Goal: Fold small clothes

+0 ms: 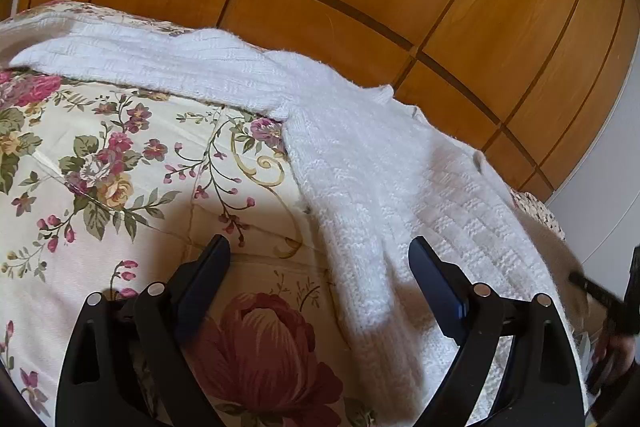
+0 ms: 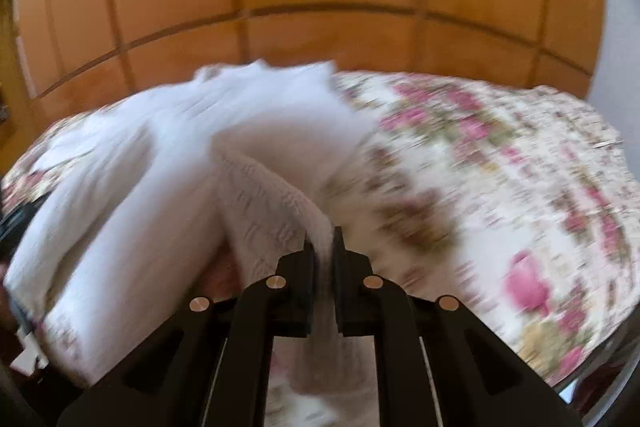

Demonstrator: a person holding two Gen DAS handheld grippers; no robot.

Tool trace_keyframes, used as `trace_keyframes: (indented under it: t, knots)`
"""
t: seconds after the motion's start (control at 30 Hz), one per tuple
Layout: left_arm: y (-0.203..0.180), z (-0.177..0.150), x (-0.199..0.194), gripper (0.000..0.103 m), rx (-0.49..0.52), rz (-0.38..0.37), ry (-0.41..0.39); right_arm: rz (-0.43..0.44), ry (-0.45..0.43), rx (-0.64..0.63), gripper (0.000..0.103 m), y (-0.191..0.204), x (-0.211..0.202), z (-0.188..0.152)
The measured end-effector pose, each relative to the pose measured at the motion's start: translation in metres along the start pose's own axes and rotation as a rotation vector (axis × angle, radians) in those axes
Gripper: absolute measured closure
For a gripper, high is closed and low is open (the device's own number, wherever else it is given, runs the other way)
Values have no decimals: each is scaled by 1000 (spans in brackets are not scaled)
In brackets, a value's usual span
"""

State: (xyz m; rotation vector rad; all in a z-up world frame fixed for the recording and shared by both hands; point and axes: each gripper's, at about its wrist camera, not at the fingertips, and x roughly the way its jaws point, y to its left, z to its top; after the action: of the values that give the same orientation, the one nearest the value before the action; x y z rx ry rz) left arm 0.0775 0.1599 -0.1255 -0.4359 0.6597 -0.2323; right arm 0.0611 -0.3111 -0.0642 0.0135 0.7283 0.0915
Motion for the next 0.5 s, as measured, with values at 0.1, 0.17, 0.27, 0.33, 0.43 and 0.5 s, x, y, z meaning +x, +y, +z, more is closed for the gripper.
trace_keyframes:
  t: [0.1,0.17,0.27,0.33,0.43,0.5]
  knots:
    - [0,0,0,13,0,-1,0,-77,-17,46,96,-34,5,18]
    - [1,0,0,13,-1,-2,-1,-143,-25,69,96,-57,11,28]
    - [0,0,0,13,1,0,0,-214,-30,85,96,-86,19,38]
    - [0,0,0,13,2,2,0,-251,-27,98,96,-102,25,43]
    - [2,-1,0,13,7,5,1,-311,-25,119,96,-128,35,48]
    - [2,-1,0,12,10,8,3,-348,-18,129,96,-144,44,53]
